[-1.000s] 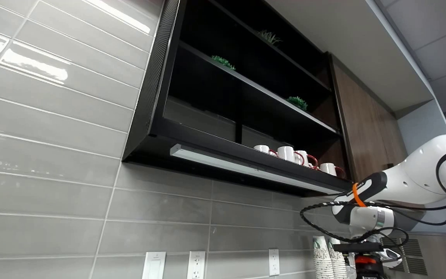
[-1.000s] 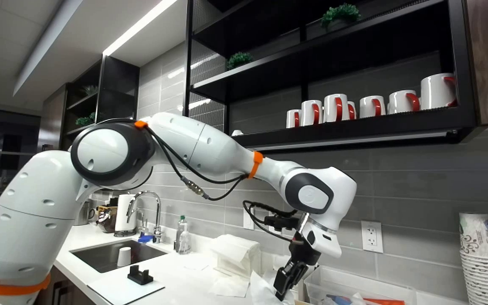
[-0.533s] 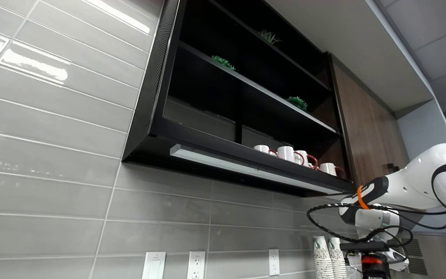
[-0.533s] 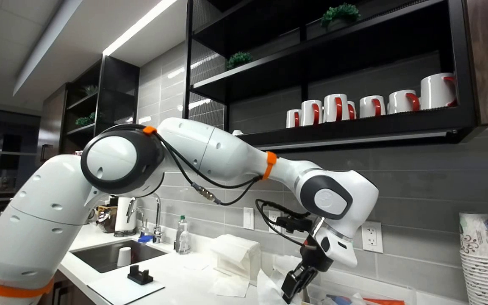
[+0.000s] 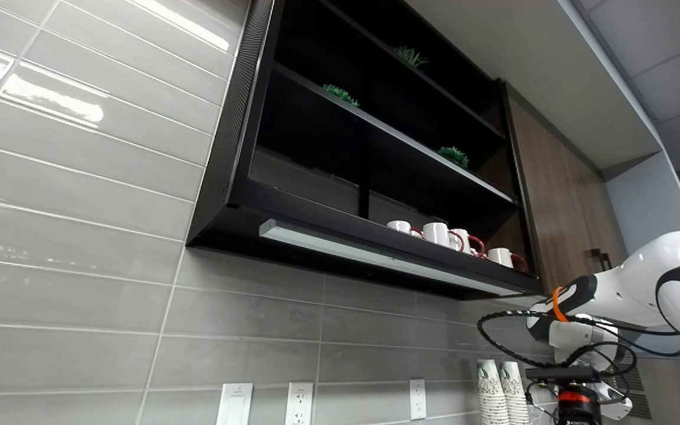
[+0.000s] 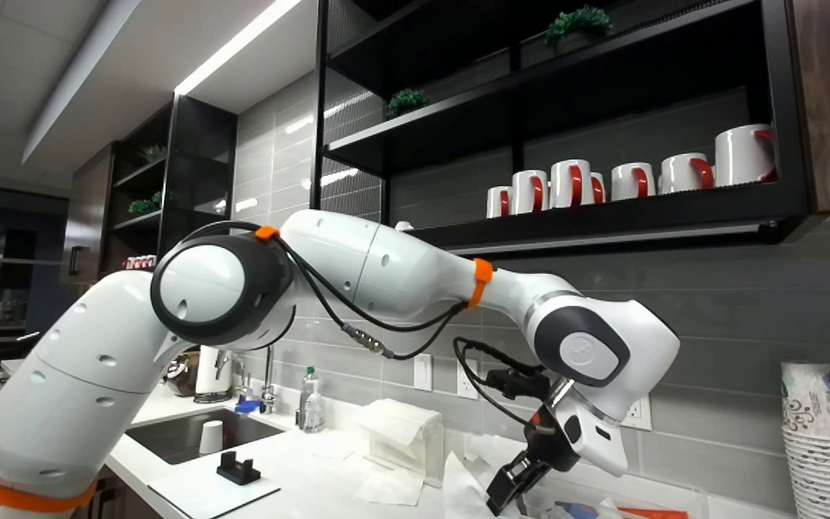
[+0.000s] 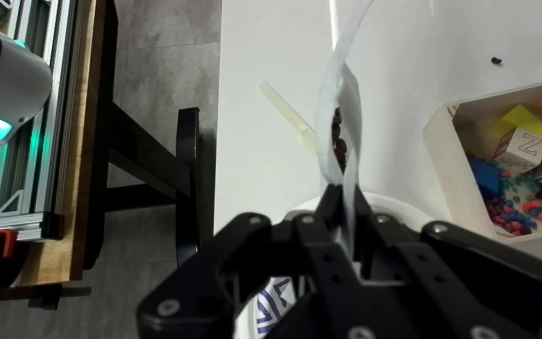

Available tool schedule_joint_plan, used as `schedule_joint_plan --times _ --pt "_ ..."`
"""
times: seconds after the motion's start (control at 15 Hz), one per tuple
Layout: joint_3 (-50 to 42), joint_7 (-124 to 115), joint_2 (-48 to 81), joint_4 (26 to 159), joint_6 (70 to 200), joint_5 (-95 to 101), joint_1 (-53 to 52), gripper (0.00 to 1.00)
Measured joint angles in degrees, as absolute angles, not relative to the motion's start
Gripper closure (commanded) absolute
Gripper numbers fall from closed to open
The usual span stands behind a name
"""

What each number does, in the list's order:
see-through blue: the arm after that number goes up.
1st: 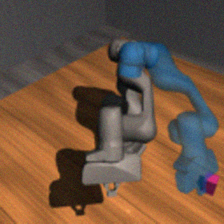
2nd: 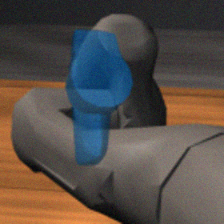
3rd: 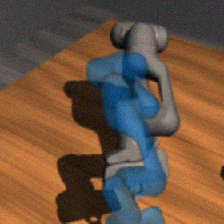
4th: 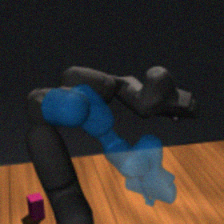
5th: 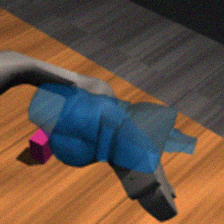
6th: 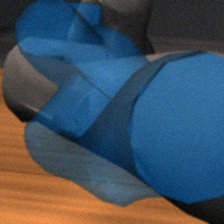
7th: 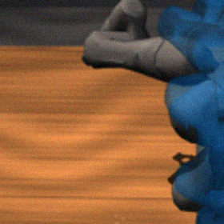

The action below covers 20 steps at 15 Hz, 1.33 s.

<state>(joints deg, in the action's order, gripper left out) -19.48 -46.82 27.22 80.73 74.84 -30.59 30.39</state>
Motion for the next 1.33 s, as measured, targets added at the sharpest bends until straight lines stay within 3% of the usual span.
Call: schedule_joint_plan --times 1.33 --pt "-19.1 -46.1 34.4 73.5 67.0 -43.8 38.1 0.98"
